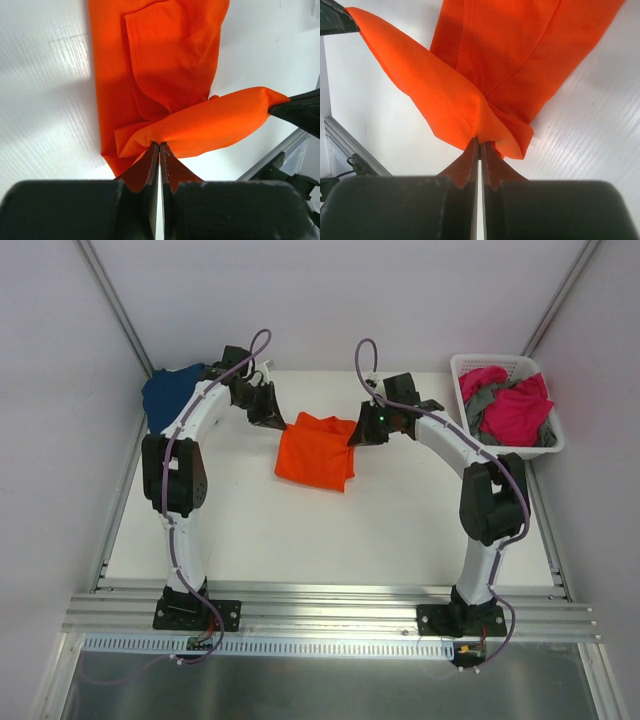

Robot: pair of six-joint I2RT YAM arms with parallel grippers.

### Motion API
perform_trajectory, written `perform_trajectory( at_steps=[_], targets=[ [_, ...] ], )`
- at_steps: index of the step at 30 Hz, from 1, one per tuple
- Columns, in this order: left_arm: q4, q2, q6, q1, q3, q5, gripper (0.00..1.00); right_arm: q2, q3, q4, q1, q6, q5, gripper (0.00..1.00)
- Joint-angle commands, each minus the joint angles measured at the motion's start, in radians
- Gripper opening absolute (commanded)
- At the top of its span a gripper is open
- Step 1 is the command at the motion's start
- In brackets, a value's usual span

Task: Fold and stack the t-shirts
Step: Fold the tshirt

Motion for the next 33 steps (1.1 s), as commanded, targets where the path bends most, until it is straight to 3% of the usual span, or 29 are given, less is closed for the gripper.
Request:
perform_trajectory(
  at_steps=[1, 18, 25, 33],
  targets=[
    [0.02, 0.029, 0.019, 0.012, 0.059, -0.024, 0.0, 0.022, 0.077, 0.044, -0.022, -0.026, 0.013, 0.0],
    [0.091, 0.23, 0.022, 0.006, 0.34, -0.068, 0.0, 0.209, 0.356, 0.048, -0.042, -0.054, 0.068, 0.0],
    [0.134, 0.317, 0.054, 0.009, 0.521, -0.123, 0.0, 0.309, 0.499, 0.04, -0.061, -0.092, 0.118, 0.01],
    [0.174, 0.316, 0.062, 0.009, 0.547, -0.14, 0.0, 0.346, 0.532, 0.029, -0.065, -0.114, 0.126, 0.0]
  ],
)
